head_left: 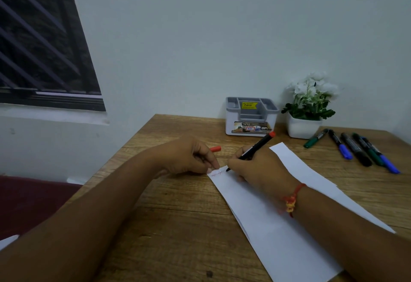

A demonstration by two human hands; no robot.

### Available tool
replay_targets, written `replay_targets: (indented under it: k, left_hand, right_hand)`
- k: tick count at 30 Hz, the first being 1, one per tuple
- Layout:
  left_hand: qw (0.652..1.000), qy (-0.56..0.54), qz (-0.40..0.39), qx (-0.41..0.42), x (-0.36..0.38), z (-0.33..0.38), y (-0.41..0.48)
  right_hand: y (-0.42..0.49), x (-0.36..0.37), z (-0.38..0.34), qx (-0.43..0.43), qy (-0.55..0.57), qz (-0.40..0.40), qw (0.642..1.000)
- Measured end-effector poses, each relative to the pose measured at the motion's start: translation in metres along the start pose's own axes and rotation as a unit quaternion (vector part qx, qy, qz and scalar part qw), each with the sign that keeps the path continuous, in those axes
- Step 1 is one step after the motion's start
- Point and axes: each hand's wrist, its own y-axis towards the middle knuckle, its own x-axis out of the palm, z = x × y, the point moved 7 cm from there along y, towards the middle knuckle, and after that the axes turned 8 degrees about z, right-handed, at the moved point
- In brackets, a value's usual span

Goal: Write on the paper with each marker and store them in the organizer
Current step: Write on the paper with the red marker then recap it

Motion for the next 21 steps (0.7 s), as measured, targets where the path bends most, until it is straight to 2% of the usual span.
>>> replay_targets:
  k: [10, 14, 18, 21]
  left_hand:
    - [1.0, 0.01, 0.007, 0.01, -0.001, -0.001, 0.001]
    - [1.0, 0.019, 0.0, 0.014, -0.001, 0.001, 0.001]
    - [1.0, 0.008, -0.001, 0.013, 0.0, 0.0, 0.0]
    - [1.0, 0.011, -0.003, 0.01, 0.0, 0.001, 0.0]
  right_hand:
    - [-0.009, 0.008, -0.013, -0.062, -0.014, -0.038, 0.997]
    - [0.002, 0.002, -0.005, -0.03, -0.032, 0.017, 0.999]
    - [0.002, 0.003, -0.005, -0.033, -0.035, 0.02, 0.999]
    - [0.002, -0.002, -0.001, -0.024, 0.003, 0.021, 0.999]
